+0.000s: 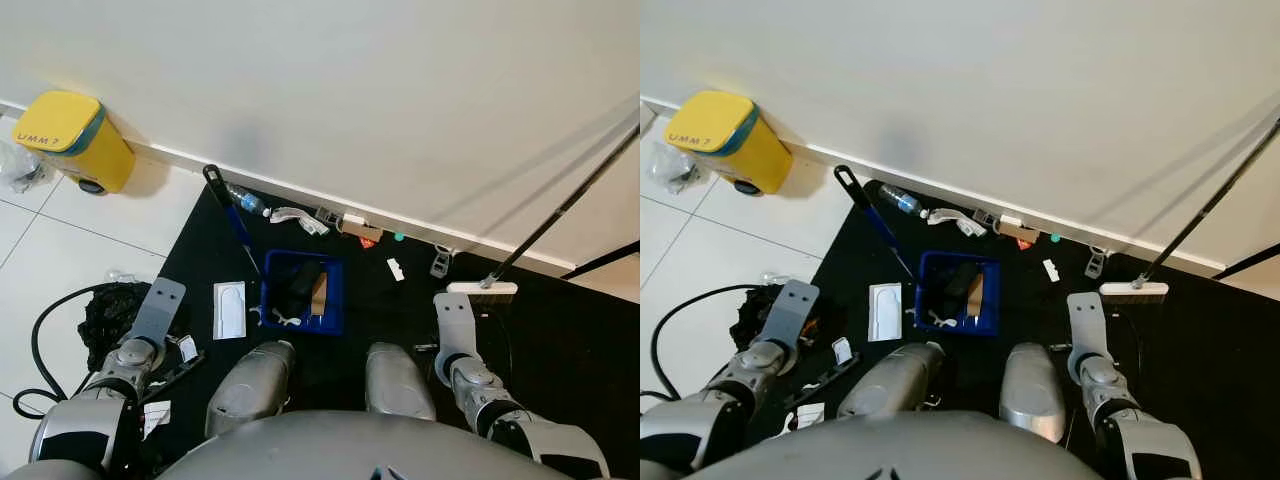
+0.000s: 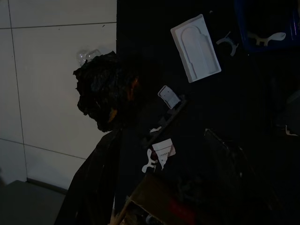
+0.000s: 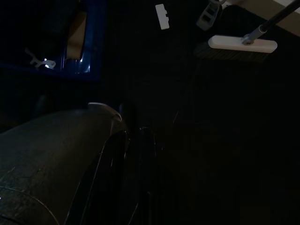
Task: Sweep floor
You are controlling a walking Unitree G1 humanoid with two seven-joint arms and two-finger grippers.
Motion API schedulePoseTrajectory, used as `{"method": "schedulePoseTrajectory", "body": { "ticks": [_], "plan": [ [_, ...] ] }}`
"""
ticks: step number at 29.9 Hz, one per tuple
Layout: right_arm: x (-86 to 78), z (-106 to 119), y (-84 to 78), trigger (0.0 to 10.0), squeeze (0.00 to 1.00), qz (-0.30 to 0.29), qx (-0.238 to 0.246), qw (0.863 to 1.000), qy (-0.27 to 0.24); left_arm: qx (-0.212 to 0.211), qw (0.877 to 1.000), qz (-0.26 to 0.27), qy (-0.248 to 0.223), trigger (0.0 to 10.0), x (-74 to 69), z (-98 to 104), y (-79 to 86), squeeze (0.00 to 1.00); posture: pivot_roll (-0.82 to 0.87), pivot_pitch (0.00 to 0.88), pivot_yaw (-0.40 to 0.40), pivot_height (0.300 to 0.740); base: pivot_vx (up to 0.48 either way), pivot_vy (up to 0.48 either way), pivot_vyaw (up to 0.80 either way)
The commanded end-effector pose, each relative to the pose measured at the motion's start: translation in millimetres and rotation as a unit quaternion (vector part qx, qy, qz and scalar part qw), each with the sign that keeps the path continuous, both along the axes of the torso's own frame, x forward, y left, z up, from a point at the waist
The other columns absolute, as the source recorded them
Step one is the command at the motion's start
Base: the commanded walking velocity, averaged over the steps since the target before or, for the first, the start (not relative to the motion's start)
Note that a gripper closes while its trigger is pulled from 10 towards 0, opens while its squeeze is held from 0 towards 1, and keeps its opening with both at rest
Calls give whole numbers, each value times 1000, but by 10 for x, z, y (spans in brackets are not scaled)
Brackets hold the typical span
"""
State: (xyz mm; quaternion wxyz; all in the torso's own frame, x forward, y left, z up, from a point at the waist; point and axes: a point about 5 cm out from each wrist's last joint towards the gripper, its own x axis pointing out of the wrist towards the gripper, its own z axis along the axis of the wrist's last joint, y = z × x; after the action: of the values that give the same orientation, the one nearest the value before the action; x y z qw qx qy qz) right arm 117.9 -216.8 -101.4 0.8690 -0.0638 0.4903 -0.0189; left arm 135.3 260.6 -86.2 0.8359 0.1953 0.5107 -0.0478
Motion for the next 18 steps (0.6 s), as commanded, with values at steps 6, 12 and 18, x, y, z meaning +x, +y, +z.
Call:
{"method": "schedulePoseTrajectory", "body": {
  "ticks": [6, 12, 18],
  "plan": [
    [-41, -20, 19, 10000, 0, 3, 0, 1000, 12, -2, 1000, 5, 1, 10000, 1, -9, -22, 0, 66, 0, 4, 740, 0, 0, 0],
    [-35, -19, 17, 10000, 0, 4, -1, 1000, 13, -1, 1000, 5, 2, 10000, 4, -7, -20, 0, 66, 0, 4, 740, 0, 0, 0],
    [-34, -20, 19, 10000, 0, 5, -2, 1000, 15, -1, 1000, 4, 2, 10000, 8, -6, -19, 0, 67, 0, 4, 740, 0, 0, 0]
  ]
}}
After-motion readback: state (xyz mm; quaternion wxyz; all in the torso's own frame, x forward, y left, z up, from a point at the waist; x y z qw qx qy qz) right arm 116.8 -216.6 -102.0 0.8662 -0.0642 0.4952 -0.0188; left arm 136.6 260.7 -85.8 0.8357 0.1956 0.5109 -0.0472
